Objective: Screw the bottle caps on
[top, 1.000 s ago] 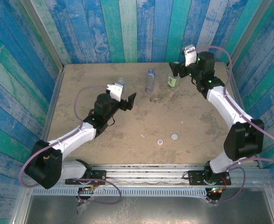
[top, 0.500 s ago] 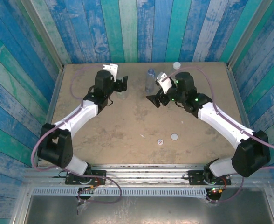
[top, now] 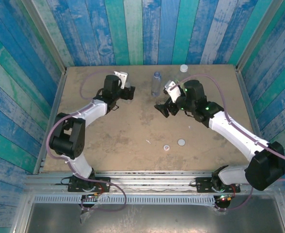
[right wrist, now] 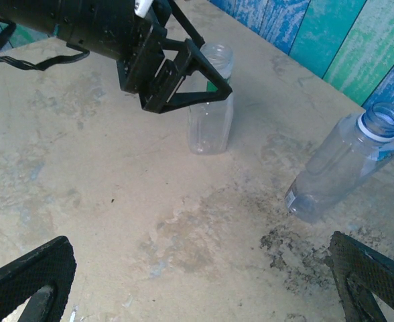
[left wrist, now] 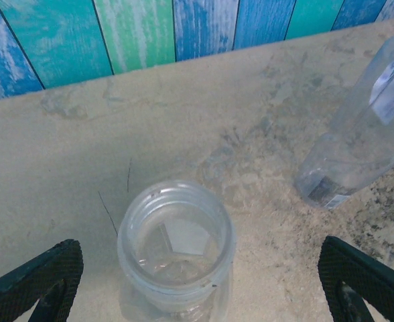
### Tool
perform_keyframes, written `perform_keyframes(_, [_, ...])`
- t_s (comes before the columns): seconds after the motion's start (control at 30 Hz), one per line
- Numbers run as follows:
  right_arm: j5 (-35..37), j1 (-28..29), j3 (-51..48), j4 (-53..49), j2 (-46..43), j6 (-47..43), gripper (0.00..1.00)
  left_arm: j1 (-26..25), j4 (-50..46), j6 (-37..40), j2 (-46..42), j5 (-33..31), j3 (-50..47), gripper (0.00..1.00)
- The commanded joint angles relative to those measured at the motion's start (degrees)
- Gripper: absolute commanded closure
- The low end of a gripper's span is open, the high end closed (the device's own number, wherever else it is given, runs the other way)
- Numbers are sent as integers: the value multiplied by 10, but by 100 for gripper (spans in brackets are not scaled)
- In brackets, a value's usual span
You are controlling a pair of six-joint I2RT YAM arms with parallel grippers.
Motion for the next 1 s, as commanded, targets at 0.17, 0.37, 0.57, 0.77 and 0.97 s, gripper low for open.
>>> perform_keyframes(0.17, [5,2,-10,-14,-11,5,0,11,0,20,67,53,29,5])
perform_keyframes(0.37, [2,3,-10,-14,-9,7,0,12,-29,28,90,61,53,3])
perform_keyframes(0.57, [1,2,-10,-15,-11,9,0,12,-37,31,98,65,62,17])
perform_keyframes(0.77, [-1,2,-12,-16,-10,11,0,12,-31,29,95,64,61,26])
perform_keyframes(0.97, [-9,2,-12,-14,-5,13,0,13,-40,35,96,71,67,36])
